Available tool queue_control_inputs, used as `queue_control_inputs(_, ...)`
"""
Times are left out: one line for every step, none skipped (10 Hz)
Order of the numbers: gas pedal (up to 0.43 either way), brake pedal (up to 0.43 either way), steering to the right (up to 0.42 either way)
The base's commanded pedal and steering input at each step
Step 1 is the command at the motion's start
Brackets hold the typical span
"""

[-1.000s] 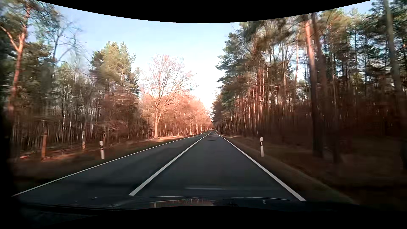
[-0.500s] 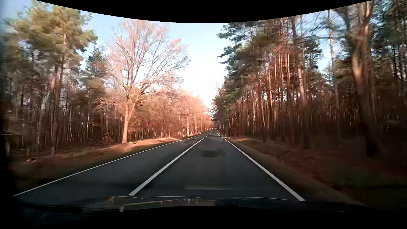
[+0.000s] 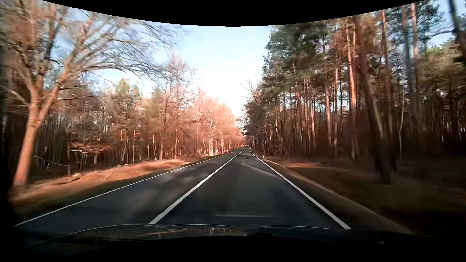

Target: Follow the waypoints while adhering to traffic rules and regulations

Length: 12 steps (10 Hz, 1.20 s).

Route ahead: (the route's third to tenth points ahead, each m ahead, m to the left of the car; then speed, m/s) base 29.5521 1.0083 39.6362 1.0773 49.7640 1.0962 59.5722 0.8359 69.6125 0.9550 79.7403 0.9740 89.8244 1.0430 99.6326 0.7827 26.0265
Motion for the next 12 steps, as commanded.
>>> queue_control_inputs(0.189, 0.0, -0.002)
queue_control_inputs(0.189, 0.0, -0.001)
queue_control_inputs(0.189, 0.0, -0.001)
queue_control_inputs(0.189, 0.0, -0.001)
queue_control_inputs(0.189, 0.0, -0.001)
queue_control_inputs(0.177, 0.0, -0.001)
queue_control_inputs(0.15, 0.0, -0.001)
queue_control_inputs(0.138, 0.0, -0.001)
queue_control_inputs(0.13, 0.0, -0.001)
queue_control_inputs(0.098, 0.0, -0.001)
queue_control_inputs(0.059, 0.0, -0.001)
queue_control_inputs(0.02, 0.0, -0.001)
